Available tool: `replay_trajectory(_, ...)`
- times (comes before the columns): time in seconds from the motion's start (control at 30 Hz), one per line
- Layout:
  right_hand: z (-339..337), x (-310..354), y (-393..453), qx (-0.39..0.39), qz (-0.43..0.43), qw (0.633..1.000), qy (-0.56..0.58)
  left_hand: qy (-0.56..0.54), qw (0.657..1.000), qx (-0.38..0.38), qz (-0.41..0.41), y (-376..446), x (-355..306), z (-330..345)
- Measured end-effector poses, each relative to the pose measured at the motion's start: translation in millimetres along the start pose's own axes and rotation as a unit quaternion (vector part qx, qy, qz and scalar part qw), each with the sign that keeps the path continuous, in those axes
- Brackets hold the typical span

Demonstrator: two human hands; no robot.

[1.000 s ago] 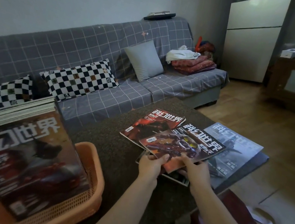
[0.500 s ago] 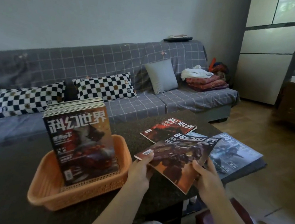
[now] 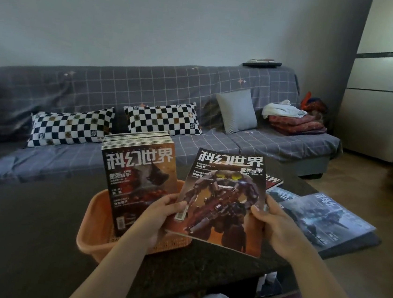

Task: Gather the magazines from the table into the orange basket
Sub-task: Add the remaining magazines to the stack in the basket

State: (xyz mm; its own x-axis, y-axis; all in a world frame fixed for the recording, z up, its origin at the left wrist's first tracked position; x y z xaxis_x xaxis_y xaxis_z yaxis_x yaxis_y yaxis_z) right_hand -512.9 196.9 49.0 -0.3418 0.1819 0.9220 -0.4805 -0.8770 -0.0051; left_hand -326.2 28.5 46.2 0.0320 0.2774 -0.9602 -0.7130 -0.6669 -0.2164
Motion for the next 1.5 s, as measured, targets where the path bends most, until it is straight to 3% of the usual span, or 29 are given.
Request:
replay_trajectory(0.23,60,-3,25,0.083,-0.021,0.990,-0.108,0.001,0.987,-0.097,0.129,-16,-21,-56)
replay_trajectory(0.57,124,-16,79,0.059,-0.065,0.966,-0.242,0.067,0.954,-0.217,0.196,-27,-45,-121)
replay_trajectory(0.8,143,-49,123,-0.023,-0.117,0.886,-0.448,0.131,0.917,-0.334,0.171,-14,-28,-162)
replay_trajectory(1.0,137,-82,138,-0.081,-0.149,0.845,-0.508,0.249,0.887,-0.382,0.080,3,0,-177)
replay_trajectory(1.2,134,-92,144,-0.128,-0.179,0.781,-0.585,0.294,0.862,-0.403,0.088,9,-2,-176)
replay_trajectory(1.5,134,-94,147,-0.146,-0.183,0.792,-0.563,0.282,0.853,-0.423,0.117,4,0,-177)
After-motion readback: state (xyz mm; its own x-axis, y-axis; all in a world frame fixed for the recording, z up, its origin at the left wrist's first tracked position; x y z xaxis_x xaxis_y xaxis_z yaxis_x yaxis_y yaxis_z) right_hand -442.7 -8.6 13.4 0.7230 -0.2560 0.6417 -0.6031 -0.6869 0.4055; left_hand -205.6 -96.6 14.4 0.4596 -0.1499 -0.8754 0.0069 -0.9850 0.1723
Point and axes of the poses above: each hand's wrist, its own y-axis towards the middle knuckle, its own z-axis out of the palm, x = y × z, the point moved 5 cm from there along y, towards the middle knuckle, and after that the axes turned 2 degrees about y, right-handed, at the moved point
